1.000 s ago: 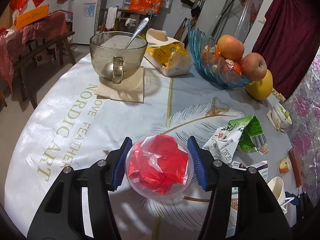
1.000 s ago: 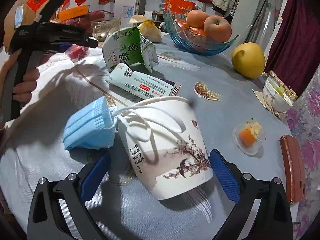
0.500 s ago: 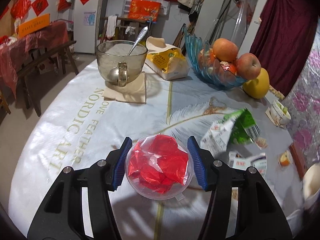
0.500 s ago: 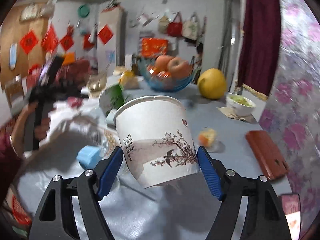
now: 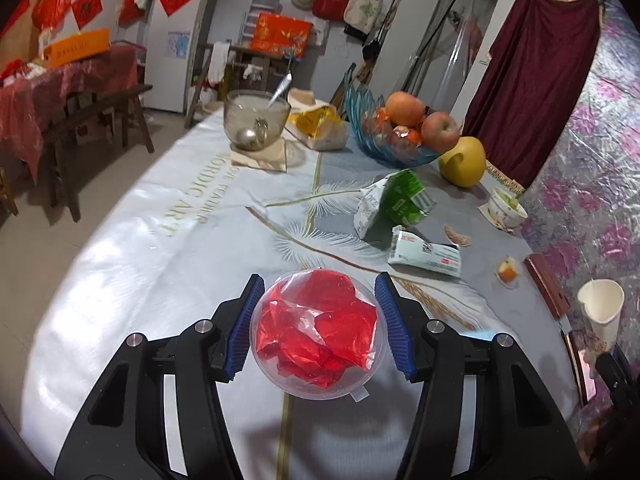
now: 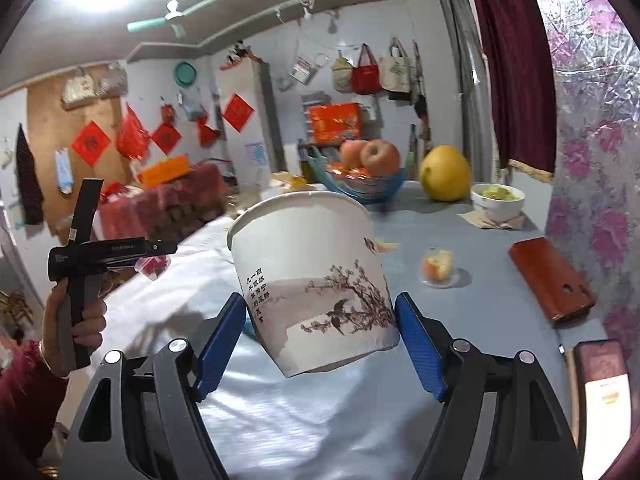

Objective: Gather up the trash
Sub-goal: 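Carry the clear cup to the red basket and open the left gripper while the right carries the paper cup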

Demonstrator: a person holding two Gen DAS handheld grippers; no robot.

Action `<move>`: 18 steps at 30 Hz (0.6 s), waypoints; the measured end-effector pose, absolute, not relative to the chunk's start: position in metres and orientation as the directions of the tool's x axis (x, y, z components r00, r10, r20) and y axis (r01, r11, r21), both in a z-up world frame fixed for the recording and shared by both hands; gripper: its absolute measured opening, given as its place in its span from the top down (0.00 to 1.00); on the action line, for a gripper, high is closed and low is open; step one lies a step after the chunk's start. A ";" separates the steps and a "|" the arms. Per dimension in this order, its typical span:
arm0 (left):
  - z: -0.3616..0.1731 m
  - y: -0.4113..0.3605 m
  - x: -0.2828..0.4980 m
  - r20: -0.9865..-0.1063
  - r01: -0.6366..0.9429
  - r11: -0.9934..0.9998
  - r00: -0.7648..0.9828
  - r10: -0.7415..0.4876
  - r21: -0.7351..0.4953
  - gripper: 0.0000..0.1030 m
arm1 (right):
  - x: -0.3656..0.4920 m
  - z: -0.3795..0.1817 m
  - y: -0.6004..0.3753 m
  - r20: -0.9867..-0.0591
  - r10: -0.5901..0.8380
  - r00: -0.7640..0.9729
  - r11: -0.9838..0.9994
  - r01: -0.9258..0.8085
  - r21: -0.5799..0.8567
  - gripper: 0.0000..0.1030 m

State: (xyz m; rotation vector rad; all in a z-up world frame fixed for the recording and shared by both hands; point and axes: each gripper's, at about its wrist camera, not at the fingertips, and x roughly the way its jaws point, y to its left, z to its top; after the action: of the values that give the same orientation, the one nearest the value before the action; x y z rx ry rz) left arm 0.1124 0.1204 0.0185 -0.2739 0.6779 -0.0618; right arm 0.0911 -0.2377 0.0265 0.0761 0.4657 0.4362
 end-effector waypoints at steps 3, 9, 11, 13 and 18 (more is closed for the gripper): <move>0.031 0.117 0.088 -0.598 -0.040 0.968 0.793 -0.120 -0.247 0.45 | 0.075 0.031 -0.236 -0.392 0.456 0.799 0.890 -0.415 0.190 0.27; 0.055 0.117 0.029 -0.556 -0.035 0.964 0.822 -0.122 -0.263 0.45 | 0.041 0.048 -0.231 -0.344 0.507 0.791 0.862 -0.465 0.202 0.26; 0.062 0.118 0.006 -0.541 -0.037 0.964 0.833 -0.117 -0.265 0.45 | 0.031 0.053 -0.229 -0.326 0.521 0.789 0.854 -0.480 0.203 0.26; 0.067 0.121 -0.021 -0.528 -0.044 0.963 0.842 -0.107 -0.264 0.45 | 0.023 0.058 -0.228 -0.312 0.537 0.784 0.844 -0.495 0.209 0.26; 0.066 0.135 -0.078 -0.528 -0.099 0.964 0.848 -0.049 -0.248 0.45 | 0.003 0.067 -0.218 -0.288 0.572 0.768 0.820 -0.534 0.207 0.26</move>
State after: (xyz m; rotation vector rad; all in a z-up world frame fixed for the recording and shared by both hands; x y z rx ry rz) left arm -0.0780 0.1349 0.0657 -0.2731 0.5600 0.0269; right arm 0.0029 -0.2182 0.0674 0.1157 0.3502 0.6017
